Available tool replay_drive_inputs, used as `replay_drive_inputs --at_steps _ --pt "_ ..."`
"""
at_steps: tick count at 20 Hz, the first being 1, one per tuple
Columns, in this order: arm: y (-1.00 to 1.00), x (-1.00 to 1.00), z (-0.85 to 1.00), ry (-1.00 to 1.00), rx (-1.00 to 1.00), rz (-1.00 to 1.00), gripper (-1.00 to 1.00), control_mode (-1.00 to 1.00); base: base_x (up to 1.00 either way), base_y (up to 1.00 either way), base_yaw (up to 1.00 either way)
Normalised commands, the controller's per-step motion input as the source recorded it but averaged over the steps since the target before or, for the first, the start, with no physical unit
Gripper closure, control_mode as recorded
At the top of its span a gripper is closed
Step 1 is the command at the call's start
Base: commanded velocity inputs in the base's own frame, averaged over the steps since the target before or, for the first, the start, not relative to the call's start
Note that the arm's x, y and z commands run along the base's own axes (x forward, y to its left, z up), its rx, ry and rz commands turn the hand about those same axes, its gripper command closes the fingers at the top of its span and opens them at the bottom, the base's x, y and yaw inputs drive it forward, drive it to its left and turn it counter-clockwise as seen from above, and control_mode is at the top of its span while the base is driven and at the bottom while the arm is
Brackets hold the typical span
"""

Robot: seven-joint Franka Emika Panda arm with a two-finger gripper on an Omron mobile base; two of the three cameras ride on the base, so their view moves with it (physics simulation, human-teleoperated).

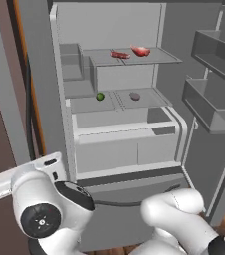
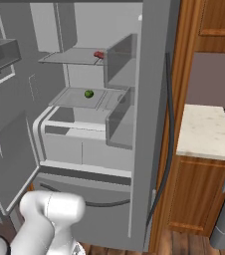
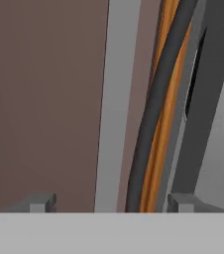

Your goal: Gather the eggplant and avocado from the fridge and place them on a tray on the dining counter. Then gather the steaks from the fridge and place them on the other tray.

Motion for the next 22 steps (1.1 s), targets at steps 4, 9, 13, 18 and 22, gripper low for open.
replay_drive_inputs --at_steps 4,9,13,18,22 --pt "-0.75 -0.30 0.48 0.01 0.00 0.00 -1.00 -1.00 0.00 0.00 0.00" --pt "-0.91 -0.13 0.48 0.05 0.00 0.00 -1.00 -1.00 0.00 0.00 0.00" --pt "-0.92 0.00 0.51 0.12 0.00 0.00 -1.00 -1.00 0.00 0.00 0.00" --pt "-0.86 0.00 0.49 0.16 0.00 -0.03 -1.00 -1.00 0.00 0.00 0.00" --pt "-0.77 0.00 0.29 0.14 0.00 -0.01 -1.00 -1.00 0.00 0.00 0.00"
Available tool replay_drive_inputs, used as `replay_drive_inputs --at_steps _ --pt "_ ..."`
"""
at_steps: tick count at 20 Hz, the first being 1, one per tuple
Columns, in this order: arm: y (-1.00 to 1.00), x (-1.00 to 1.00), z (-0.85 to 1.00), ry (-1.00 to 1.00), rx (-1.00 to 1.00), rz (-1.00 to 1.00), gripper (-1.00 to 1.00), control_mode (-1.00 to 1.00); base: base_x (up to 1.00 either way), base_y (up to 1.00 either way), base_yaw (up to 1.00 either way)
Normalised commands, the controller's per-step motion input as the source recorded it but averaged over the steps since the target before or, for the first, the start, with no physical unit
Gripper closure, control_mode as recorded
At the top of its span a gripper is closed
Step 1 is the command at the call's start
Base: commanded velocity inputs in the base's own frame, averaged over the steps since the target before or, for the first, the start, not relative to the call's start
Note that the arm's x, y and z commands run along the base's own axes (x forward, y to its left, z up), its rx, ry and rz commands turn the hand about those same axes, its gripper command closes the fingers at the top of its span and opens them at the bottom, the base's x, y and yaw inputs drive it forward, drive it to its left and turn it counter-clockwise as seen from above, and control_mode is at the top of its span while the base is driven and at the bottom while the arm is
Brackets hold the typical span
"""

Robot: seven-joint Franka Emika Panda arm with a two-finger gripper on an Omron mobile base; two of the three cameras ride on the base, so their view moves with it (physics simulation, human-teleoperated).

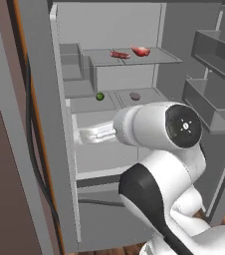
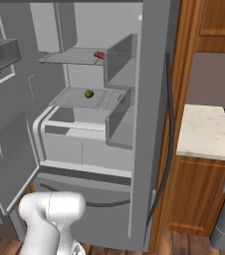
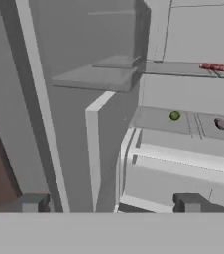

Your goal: Gather the eggplant and avocado from the fridge and place them on a tray on the dining counter. Then gather the steaks from the fridge and place them on the other tray.

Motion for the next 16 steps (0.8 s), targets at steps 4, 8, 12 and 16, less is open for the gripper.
replay_drive_inputs --at_steps 4,8,12,16 --pt "-0.70 0.06 0.26 0.16 0.01 0.00 -1.00 -1.00 0.00 0.00 0.00" --pt "-0.66 0.17 0.22 0.19 0.04 -0.02 -1.00 -1.00 0.00 0.00 0.00" --pt "-0.71 0.29 0.04 0.19 0.05 0.00 -1.00 -1.00 0.00 0.00 0.00" --pt "-0.59 0.34 0.00 0.22 0.07 0.00 -1.00 -1.00 0.00 0.00 0.00"
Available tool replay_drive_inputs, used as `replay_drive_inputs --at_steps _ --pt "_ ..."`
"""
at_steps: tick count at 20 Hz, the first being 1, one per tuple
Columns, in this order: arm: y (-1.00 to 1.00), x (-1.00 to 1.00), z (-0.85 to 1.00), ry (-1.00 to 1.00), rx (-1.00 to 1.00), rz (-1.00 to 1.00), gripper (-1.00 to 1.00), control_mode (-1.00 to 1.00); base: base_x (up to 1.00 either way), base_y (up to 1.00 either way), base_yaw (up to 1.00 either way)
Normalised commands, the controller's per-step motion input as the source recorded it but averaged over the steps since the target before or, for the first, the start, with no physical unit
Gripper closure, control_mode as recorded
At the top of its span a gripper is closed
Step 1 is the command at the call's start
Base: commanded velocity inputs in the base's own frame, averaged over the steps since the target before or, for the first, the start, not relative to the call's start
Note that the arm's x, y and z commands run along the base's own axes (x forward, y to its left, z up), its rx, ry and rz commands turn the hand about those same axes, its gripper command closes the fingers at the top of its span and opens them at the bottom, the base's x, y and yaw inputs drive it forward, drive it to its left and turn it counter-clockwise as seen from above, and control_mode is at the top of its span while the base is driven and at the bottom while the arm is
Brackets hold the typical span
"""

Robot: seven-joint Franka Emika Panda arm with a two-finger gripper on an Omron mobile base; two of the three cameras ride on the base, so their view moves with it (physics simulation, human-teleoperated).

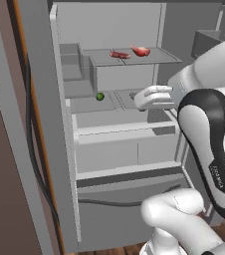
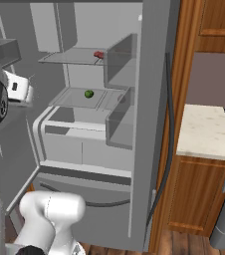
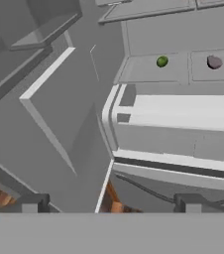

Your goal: Gather the eggplant and avocado from the fridge and place them on a tray on the dining counter. Then gather the steaks from the fridge and place them on the other tray.

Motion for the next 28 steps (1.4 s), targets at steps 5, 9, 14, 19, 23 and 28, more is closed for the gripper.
replay_drive_inputs --at_steps 5,9,14,19,23,28 --pt "-0.45 0.16 -0.05 0.17 0.03 -0.01 -1.00 -1.00 0.00 0.00 0.00" --pt "-0.26 0.03 -0.58 0.02 -0.13 -0.06 -1.00 -1.00 0.00 0.00 0.00" --pt "-0.14 0.00 -0.57 0.00 -0.20 -0.10 -1.00 -1.00 0.00 0.00 0.00" --pt "-0.16 0.00 -0.28 0.00 -0.10 -0.10 -1.00 -1.00 0.00 0.00 0.00" --pt "-0.24 0.00 0.00 0.00 0.00 -0.05 -1.00 -1.00 0.00 0.00 0.00" --pt "-0.36 0.00 0.00 0.00 0.00 -0.09 -1.00 -1.00 0.00 0.00 0.00"
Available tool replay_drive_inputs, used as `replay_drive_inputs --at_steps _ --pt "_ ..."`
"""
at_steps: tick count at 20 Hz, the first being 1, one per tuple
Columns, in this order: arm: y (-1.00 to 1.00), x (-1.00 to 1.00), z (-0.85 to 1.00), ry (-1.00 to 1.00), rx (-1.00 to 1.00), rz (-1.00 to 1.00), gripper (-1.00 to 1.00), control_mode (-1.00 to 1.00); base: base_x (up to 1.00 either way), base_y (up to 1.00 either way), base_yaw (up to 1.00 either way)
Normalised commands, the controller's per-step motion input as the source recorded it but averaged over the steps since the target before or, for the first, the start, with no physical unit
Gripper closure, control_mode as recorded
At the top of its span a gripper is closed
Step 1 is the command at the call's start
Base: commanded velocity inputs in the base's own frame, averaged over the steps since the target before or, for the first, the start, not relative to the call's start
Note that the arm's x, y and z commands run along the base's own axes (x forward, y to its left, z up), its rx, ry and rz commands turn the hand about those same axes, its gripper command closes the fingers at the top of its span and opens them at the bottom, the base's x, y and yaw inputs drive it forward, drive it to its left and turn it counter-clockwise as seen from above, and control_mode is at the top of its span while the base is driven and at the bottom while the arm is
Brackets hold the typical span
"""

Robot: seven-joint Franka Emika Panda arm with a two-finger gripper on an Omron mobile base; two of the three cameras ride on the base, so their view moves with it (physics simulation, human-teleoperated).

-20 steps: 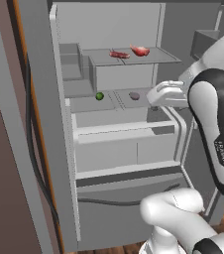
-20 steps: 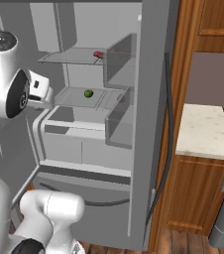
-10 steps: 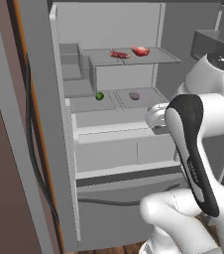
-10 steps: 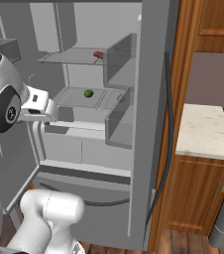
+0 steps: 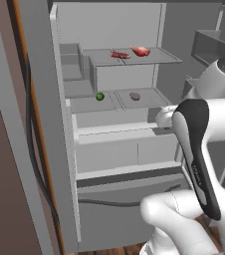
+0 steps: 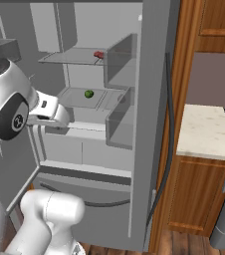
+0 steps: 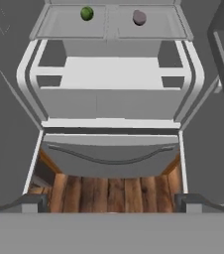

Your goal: Gather the eggplant and avocado from the fridge and place them on a tray on the dining counter. Then gather the steaks from the fridge and place them on the other tray.

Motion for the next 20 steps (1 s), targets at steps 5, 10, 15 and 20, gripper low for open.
replay_drive_inputs --at_steps 5,10,15,20 --pt "-0.24 0.00 0.00 0.00 0.00 -0.07 -1.00 -1.00 0.00 0.00 0.00" --pt "0.00 0.00 0.00 0.00 0.00 -0.01 -1.00 -1.00 0.00 0.00 0.00" --pt "0.00 0.00 0.00 0.00 0.00 0.00 -1.00 -1.00 0.00 0.00 0.00" --pt "0.00 0.00 0.00 0.00 0.00 0.00 -1.00 1.00 0.08 0.13 0.00"
